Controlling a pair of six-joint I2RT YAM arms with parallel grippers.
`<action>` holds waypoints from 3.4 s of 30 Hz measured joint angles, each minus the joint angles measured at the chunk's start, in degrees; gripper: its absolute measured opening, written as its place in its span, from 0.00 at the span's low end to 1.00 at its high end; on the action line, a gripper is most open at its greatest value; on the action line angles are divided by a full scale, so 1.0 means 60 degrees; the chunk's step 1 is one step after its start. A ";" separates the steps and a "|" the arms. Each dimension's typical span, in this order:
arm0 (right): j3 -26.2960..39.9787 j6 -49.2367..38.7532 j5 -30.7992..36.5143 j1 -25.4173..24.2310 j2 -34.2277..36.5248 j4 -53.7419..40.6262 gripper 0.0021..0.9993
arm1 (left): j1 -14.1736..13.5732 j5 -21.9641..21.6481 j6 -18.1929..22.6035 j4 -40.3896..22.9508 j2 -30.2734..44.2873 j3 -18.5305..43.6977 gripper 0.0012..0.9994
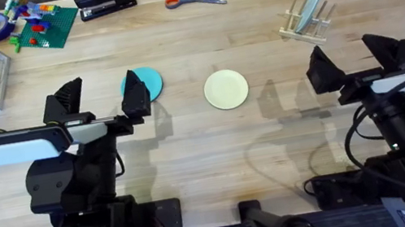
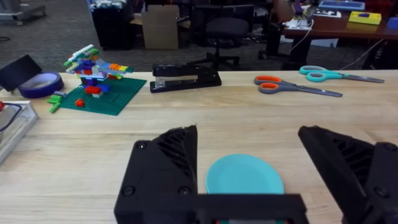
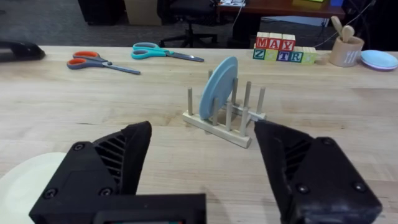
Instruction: Pick up the plates from the table one by one and place each into a slot on the dish rack.
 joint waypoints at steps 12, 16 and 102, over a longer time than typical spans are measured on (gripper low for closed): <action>0.0004 0.0004 0.0000 0.0000 0.0000 -0.0047 1.00 | 0.0000 0.0000 -0.0004 0.0000 0.0000 0.0000 0.99; 0.0004 0.0004 0.0000 0.0000 0.0000 -0.0047 1.00 | 0.0000 0.0000 -0.0009 0.0000 0.0000 0.0000 0.99; 1.3486 -0.0142 -0.0754 0.0000 1.0448 -1.1173 0.99 | -0.0004 0.0769 -0.0488 -1.3704 1.1552 1.5639 0.04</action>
